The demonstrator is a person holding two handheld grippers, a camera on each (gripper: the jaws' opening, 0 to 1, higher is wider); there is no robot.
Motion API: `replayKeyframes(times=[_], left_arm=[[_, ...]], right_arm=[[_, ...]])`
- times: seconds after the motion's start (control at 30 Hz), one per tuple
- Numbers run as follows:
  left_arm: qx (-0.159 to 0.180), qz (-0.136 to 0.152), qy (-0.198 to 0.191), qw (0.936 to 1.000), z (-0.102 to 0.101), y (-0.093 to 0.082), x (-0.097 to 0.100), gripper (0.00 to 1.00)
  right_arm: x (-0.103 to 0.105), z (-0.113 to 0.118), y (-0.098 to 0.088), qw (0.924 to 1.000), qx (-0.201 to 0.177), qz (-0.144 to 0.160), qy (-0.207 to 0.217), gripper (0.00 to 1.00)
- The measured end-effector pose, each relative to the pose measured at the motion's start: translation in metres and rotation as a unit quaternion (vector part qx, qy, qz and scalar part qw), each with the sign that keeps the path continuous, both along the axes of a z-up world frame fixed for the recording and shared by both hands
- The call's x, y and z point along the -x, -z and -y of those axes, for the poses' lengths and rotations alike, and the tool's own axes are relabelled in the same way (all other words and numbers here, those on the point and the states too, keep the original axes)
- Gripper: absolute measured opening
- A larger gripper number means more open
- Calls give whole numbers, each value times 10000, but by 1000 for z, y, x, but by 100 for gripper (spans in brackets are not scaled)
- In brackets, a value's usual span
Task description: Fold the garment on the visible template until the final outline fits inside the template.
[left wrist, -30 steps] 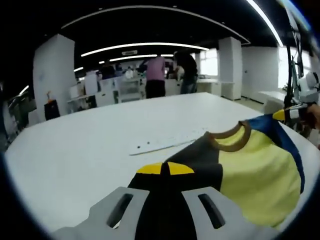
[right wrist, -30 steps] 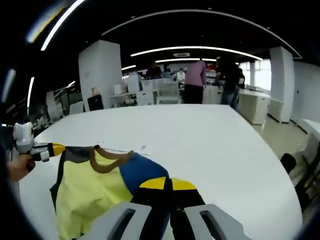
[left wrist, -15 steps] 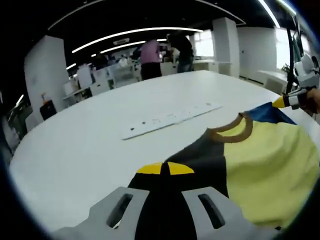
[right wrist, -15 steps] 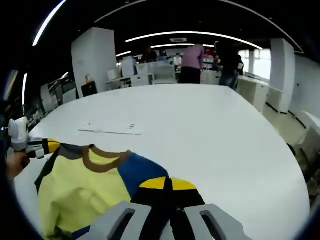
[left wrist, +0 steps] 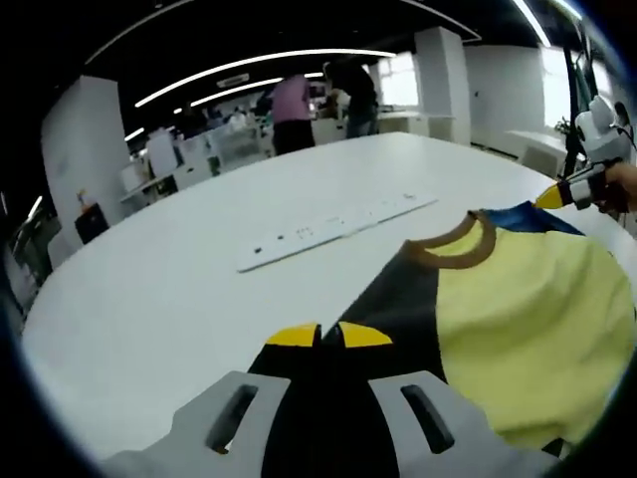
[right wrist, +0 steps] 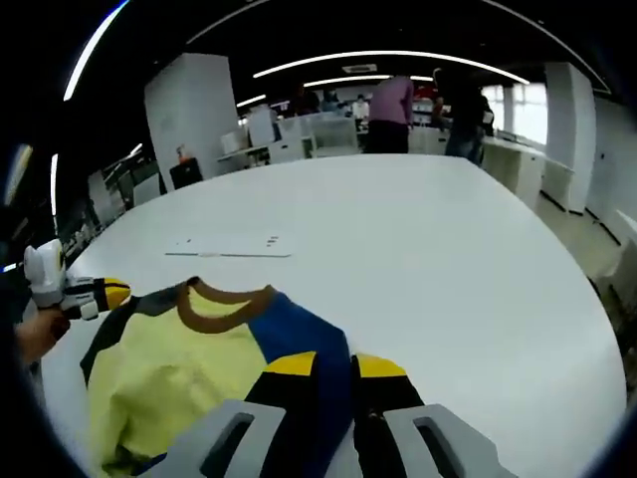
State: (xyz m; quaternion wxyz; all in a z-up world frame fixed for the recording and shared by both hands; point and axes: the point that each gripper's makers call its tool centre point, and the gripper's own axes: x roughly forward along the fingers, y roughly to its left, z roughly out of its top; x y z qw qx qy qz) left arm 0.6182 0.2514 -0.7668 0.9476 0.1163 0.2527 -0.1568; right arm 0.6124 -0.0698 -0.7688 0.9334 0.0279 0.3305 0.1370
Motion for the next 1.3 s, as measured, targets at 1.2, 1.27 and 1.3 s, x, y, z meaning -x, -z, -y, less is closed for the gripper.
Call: replayKeyframes(times=[1.2, 1.27, 1.3], left_arm=[[674, -38, 52, 9977, -41, -17, 114, 61], [612, -78, 85, 9981, -41, -15, 120, 60], [567, -87, 102, 9983, -41, -13, 124, 59]], right_arm=[[129, -32, -23, 9899, -269, -677, -1214, 58], [135, -33, -22, 9895, -281, -703, -1229, 58], [140, -33, -22, 9894, -285, -703, -1236, 57]])
